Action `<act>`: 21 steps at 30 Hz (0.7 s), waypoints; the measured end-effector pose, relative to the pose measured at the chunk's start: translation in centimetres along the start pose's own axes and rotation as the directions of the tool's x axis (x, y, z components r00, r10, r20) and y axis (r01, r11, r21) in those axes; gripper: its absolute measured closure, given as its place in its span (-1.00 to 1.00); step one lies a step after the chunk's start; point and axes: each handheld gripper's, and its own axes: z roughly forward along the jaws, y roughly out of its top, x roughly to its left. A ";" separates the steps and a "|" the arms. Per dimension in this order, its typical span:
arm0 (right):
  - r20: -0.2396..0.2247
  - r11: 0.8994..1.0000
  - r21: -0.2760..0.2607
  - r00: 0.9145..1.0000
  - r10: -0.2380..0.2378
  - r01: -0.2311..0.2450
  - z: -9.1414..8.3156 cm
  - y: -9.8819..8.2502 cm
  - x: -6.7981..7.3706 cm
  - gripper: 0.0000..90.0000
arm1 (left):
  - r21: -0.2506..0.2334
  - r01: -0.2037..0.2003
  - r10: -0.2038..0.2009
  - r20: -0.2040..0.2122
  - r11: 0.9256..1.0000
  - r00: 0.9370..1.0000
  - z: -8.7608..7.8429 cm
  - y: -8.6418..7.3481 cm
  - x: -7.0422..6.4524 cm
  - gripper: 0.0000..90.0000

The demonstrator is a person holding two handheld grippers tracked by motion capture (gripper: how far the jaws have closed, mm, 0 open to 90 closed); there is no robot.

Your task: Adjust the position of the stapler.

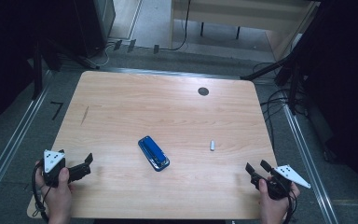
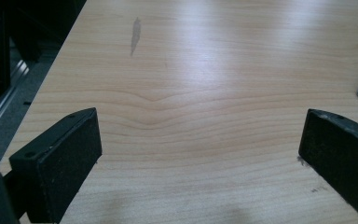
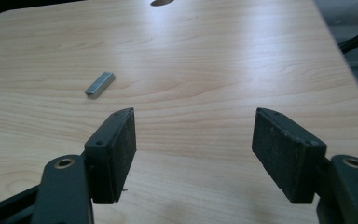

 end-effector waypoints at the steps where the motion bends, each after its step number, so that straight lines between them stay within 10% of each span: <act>1: 0.013 1.000 0.002 1.000 -0.008 0.008 0.0 0.0 0.1 -0.31 | 0.004 -0.008 0.008 -0.007 1.000 1.000 0.0 0.0 -0.1 -1.00; 8: -0.035 0.999 0.031 0.999 -0.015 0.016 -0.2 0.4 1.0 -0.33 | 0.023 -0.038 0.040 -0.114 0.999 0.993 0.3 0.0 -0.9 -1.00; 21: -0.048 0.989 0.084 0.992 -0.116 0.120 0.5 1.0 5.4 -0.26 | 0.058 -0.059 0.063 -0.067 0.997 0.996 0.2 0.0 -1.0 -1.00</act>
